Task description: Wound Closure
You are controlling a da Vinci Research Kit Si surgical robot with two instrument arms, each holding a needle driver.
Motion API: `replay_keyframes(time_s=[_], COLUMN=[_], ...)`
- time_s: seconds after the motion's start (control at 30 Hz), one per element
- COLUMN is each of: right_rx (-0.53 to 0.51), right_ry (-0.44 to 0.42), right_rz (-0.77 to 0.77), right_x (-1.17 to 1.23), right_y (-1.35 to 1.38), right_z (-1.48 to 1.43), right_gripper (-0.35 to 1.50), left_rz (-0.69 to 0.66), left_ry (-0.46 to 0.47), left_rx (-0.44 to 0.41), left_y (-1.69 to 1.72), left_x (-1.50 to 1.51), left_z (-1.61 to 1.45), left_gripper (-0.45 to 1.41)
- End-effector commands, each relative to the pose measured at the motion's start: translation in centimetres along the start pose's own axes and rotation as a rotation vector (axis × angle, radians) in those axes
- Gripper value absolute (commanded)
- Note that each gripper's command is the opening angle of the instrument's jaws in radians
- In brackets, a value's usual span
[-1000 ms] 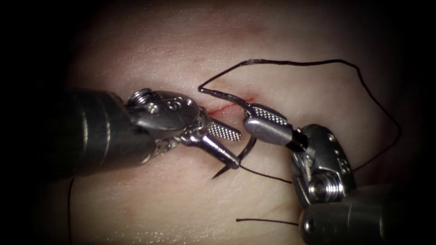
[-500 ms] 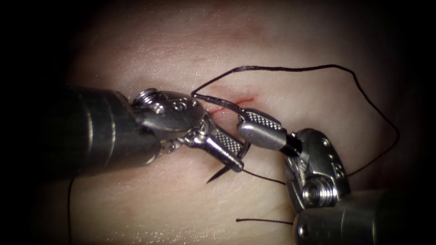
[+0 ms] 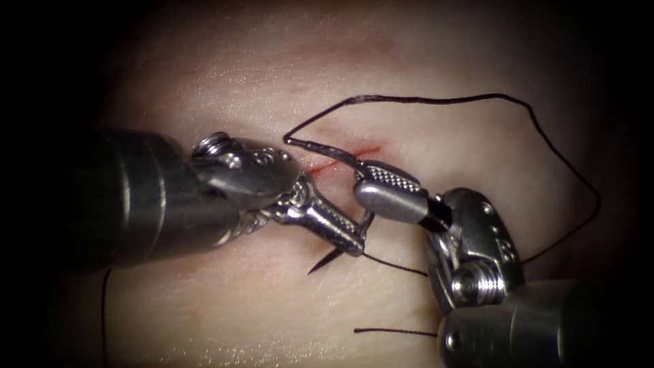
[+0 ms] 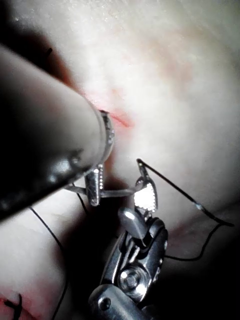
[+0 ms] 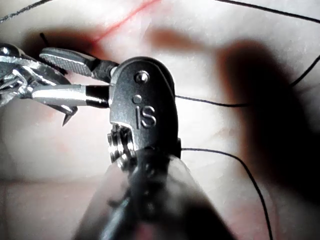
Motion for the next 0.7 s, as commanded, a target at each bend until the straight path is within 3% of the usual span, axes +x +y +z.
replay_keyframes(time_s=[0.03,0.27,0.33,0.43,0.53,0.7], right_rx=[-0.007,-0.057,-0.091,-0.139,-0.187,-0.291], right_ry=[-0.039,-0.106,-0.154,-0.228,-0.279,-0.402], right_rz=[-0.006,-0.035,-0.067,-0.144,-0.251,-0.471], right_x=[-0.08,-0.02,-0.01,-0.01,0.03,0.08], right_y=[-0.03,-0.04,-0.04,-0.08,-0.15,-0.28], right_z=[-0.02,-0.02,-0.02,-0.02,0.00,0.03], right_gripper=[0.71,0.74,0.86,0.86,0.74,0.39], left_rz=[-0.001,-0.004,-0.008,0.000,0.004,-0.001], left_ry=[0.026,0.091,0.109,0.147,0.180,0.239], left_rx=[0.058,0.159,0.183,0.250,0.319,0.434], left_y=[-0.02,0.02,0.02,0.01,0.01,0.02], left_x=[-0.06,-0.10,-0.12,-0.13,-0.15,-0.19], left_z=[0.05,0.01,0.00,-0.01,0.01,0.03], left_gripper=[-0.45,-0.45,-0.45,-0.45,-0.45,-0.45])
